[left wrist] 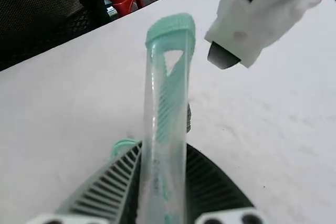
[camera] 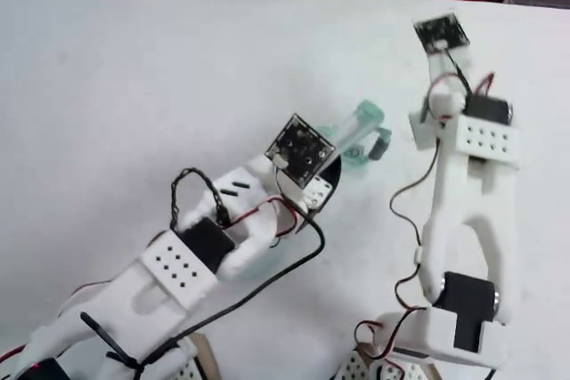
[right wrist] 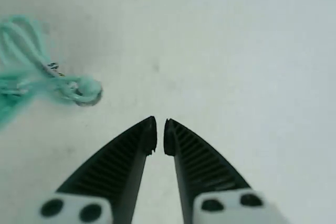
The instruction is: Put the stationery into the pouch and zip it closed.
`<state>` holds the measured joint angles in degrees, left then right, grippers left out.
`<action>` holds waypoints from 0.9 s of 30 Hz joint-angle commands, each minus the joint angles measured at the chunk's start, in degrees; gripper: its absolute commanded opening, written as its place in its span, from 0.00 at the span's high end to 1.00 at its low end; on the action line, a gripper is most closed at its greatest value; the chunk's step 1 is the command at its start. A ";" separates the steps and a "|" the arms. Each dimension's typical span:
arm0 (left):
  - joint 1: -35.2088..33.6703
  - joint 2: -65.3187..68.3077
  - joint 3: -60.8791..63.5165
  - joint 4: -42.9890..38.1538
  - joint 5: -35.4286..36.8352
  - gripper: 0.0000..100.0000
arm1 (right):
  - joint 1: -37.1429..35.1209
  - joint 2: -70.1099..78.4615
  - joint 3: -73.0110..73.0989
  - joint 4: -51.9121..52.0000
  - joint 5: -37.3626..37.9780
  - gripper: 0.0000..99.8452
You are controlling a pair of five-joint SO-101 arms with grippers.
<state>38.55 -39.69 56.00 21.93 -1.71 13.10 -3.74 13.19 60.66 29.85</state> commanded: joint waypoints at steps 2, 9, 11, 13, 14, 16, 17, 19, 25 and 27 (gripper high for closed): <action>-0.13 0.22 0.53 1.05 -0.35 0.97 | 0.92 -3.47 11.25 -15.43 -2.20 0.90; -0.22 0.22 0.62 1.05 -0.44 0.97 | -4.70 -6.20 17.49 -19.21 -3.96 0.86; -0.22 0.22 0.62 1.05 -0.44 0.97 | -6.11 -9.27 20.13 -20.18 -3.87 0.86; -0.22 0.22 0.62 1.05 -0.44 0.97 | -7.16 -13.76 24.88 -24.04 -3.87 0.86; -0.22 0.22 0.53 1.05 -0.44 0.97 | -7.78 -16.40 27.87 -26.68 -3.78 0.86; -0.22 0.22 0.53 1.05 -0.44 0.97 | -9.27 -21.49 34.81 -32.92 -0.97 0.86; -0.22 0.22 0.53 1.05 -0.44 0.97 | -10.24 -23.43 38.07 -36.00 1.05 0.86; -0.22 0.22 0.62 0.97 -0.44 0.97 | -12.35 -26.07 43.78 -42.07 4.48 0.86; -0.22 0.22 0.62 1.05 -0.44 0.97 | -16.75 -21.23 43.16 -47.16 6.77 0.79; -0.22 0.22 0.62 1.05 -0.44 0.97 | -16.84 -17.36 40.79 -47.25 6.95 0.79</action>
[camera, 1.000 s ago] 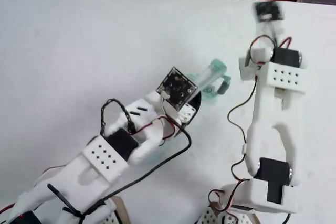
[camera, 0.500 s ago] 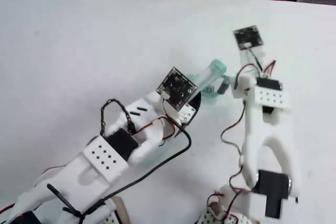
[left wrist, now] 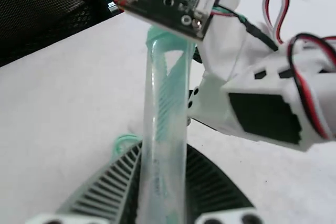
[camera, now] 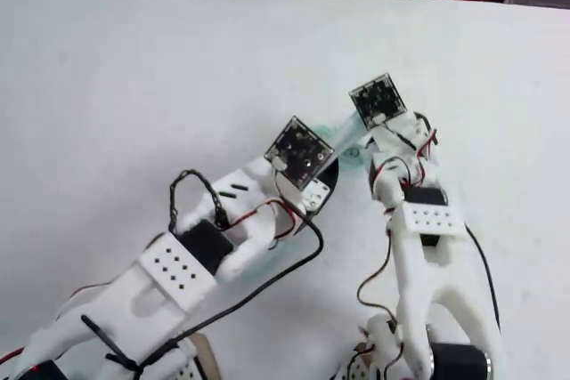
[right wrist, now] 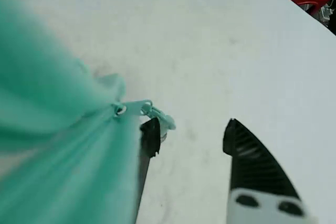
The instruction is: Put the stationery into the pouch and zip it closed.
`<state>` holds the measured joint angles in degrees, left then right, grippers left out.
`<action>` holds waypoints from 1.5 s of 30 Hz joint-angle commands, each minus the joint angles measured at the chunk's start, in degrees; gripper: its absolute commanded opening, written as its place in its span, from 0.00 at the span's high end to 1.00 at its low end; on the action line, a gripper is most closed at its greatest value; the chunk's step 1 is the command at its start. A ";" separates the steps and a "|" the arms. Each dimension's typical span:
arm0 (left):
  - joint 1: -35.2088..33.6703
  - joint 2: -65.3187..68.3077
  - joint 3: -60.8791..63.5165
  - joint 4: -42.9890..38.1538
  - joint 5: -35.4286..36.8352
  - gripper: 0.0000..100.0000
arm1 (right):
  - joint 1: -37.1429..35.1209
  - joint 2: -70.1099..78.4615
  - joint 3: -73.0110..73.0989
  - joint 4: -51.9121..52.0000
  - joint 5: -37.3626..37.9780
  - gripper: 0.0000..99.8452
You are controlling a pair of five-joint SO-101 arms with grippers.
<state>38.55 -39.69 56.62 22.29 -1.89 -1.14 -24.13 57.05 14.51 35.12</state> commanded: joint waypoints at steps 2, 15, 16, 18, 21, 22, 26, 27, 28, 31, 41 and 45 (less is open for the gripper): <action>-0.22 0.22 0.00 0.62 -0.26 0.97 | -2.33 7.43 -5.80 -1.01 1.49 0.80; -0.22 0.22 0.09 0.35 -0.35 0.97 | -2.68 12.09 -6.24 -10.42 -3.08 0.99; -0.22 0.22 0.09 0.35 -0.35 0.97 | -2.77 12.09 -6.15 -11.03 -3.34 0.98; -0.31 0.22 0.09 0.35 -0.35 0.97 | -2.77 12.00 -6.51 -11.30 -3.52 0.98; -1.27 0.31 0.09 0.26 -0.35 0.97 | -1.98 10.51 -7.30 -11.56 -7.38 0.98; -1.63 0.31 0.00 0.26 -0.35 0.97 | -0.92 9.27 -7.82 -11.21 -9.67 0.98; -3.12 0.31 -0.35 0.26 -0.26 0.97 | 1.89 1.80 -8.26 -7.78 -15.74 0.98; -3.12 0.31 -0.35 0.26 -0.26 0.97 | 1.71 -0.22 -8.09 -5.93 -15.65 0.98; -3.03 0.31 -0.35 0.26 -0.26 0.97 | 1.19 -2.33 -8.09 -3.74 -15.65 0.98; -2.86 0.31 -0.35 0.26 -0.26 0.97 | 0.31 -8.13 -8.26 1.71 -16.09 0.98; -2.77 0.31 -0.09 0.26 -0.18 0.97 | -3.12 -26.24 -8.44 14.46 -19.16 0.98; -2.95 0.31 -0.09 0.26 -0.18 0.97 | -3.56 -30.37 -8.26 16.31 -18.90 0.98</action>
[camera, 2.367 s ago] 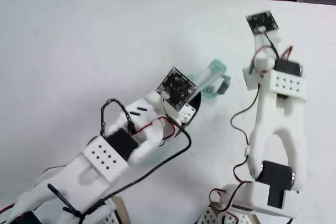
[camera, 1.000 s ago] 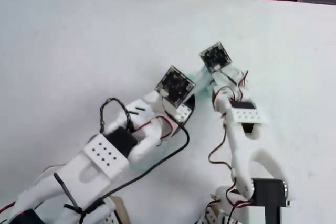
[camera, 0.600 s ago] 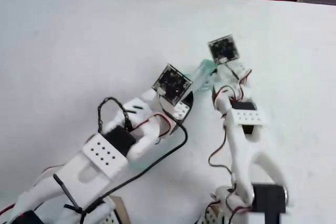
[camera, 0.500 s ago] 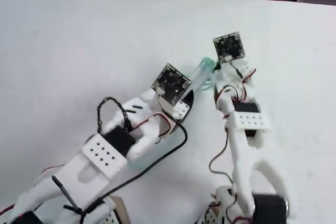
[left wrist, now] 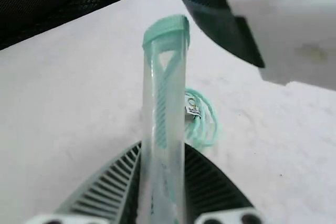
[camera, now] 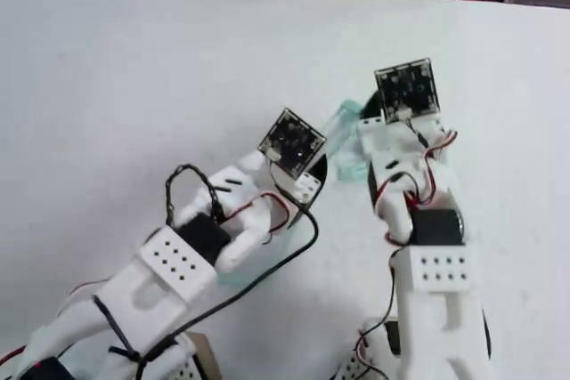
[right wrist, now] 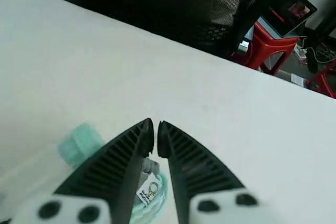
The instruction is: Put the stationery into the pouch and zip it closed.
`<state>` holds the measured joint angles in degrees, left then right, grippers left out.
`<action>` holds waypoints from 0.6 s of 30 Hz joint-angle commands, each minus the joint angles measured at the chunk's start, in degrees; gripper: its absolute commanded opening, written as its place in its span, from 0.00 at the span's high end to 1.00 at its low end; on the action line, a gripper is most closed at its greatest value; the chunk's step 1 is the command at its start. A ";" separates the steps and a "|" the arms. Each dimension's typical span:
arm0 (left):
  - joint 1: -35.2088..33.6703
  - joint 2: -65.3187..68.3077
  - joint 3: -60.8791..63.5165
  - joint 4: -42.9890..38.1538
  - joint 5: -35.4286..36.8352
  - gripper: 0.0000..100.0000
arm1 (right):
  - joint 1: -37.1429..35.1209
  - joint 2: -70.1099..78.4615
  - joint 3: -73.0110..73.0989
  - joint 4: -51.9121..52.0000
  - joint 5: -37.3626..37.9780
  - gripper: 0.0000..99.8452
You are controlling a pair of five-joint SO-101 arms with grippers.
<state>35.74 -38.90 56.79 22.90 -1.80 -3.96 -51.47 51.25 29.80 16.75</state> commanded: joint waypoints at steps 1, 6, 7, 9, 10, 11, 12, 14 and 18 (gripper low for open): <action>-0.13 -0.48 -0.26 -0.35 -0.18 0.97 | -0.57 -2.86 -2.55 1.36 -0.53 0.98; 0.22 -1.36 -0.18 0.09 -0.09 0.97 | 5.58 0.57 -2.99 3.12 -6.24 0.98; 0.22 -2.42 -0.09 0.18 -0.09 0.97 | 6.90 1.36 -3.87 4.62 -8.88 0.98; 0.22 -5.49 0.62 0.26 0.00 0.98 | 8.84 3.03 -7.82 9.89 -12.57 0.98; 0.22 -7.69 1.58 -0.09 -0.18 0.98 | 9.01 3.82 -10.55 13.32 -13.36 0.98; 0.22 -10.33 2.73 -0.26 -0.35 0.98 | 8.84 4.53 -13.98 16.84 -13.63 0.98; 0.22 -13.05 3.87 -0.35 -0.35 0.98 | 8.48 5.41 -17.93 20.79 -13.71 0.98; 0.22 -19.21 6.15 -0.35 -0.44 0.98 | 6.11 7.34 -27.25 29.05 -13.71 0.96; -0.13 -29.32 10.20 -0.44 -0.53 0.98 | -2.77 12.88 -47.74 47.78 -13.98 0.87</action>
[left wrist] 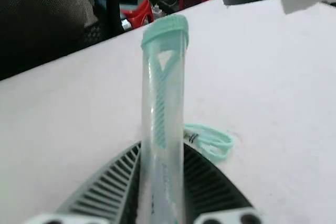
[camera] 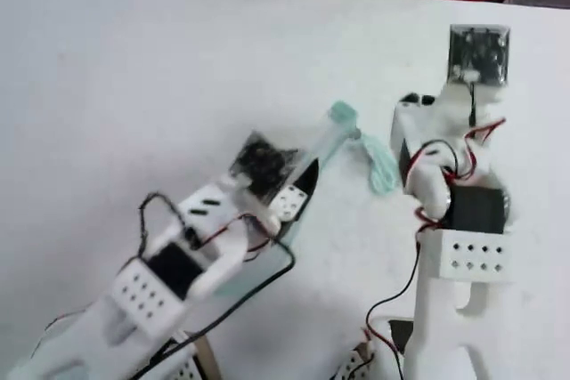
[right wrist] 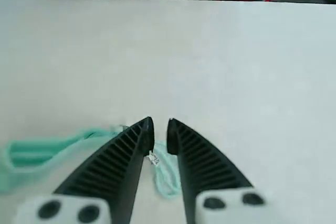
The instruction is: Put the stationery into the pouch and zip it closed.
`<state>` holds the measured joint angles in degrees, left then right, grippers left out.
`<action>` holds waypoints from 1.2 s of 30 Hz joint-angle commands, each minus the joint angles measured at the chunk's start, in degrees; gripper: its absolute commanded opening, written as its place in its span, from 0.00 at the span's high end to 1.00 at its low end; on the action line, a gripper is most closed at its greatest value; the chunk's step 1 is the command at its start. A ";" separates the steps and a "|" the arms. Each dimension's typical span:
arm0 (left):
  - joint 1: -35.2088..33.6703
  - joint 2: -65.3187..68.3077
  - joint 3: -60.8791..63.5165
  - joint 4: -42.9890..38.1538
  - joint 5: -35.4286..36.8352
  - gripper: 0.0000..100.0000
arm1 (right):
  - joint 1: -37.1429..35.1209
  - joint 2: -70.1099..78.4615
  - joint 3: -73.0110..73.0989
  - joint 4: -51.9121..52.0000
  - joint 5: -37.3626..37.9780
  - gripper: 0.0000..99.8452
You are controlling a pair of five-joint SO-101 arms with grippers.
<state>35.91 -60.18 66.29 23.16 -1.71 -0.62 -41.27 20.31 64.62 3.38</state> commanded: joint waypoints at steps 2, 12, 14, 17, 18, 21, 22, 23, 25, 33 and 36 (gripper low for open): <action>-0.40 -10.24 1.85 -0.70 -0.62 0.98 | -11.38 6.55 -26.73 22.11 -2.11 0.83; -0.48 -10.33 5.71 -6.77 -4.04 0.98 | -31.96 12.62 -44.22 34.42 -16.97 0.74; -0.84 -10.33 6.24 -8.09 -6.51 0.98 | -36.09 10.68 -43.60 34.42 -17.23 0.74; -3.47 -10.33 6.42 -9.85 -6.86 0.98 | -40.48 8.66 -41.85 34.33 -17.23 0.74; -4.26 -10.33 6.33 -10.11 -6.86 0.98 | -40.75 8.40 -40.88 34.33 -17.23 0.74; -4.62 -10.33 6.24 -10.37 -6.86 0.98 | -40.66 9.89 -37.80 33.89 -17.41 0.74; -4.53 -10.42 6.24 -10.37 -6.86 0.98 | -40.66 11.12 -37.19 33.71 -17.41 0.74; -4.53 -10.42 6.24 -10.37 -6.86 0.98 | -40.57 12.44 -36.84 33.54 -17.41 0.74; -4.79 -10.42 6.24 -10.37 -7.12 0.98 | -40.31 14.90 -37.27 33.45 -17.58 0.74; -4.79 -10.51 6.15 -10.29 -7.30 0.98 | -34.68 19.56 -42.37 33.45 -21.36 0.74; -4.79 -10.51 6.33 -10.29 -7.30 0.98 | -33.71 21.76 -43.96 33.71 -21.36 0.74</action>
<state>31.43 -68.88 73.32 14.99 -8.31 -36.04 -20.62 -20.75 98.73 -17.54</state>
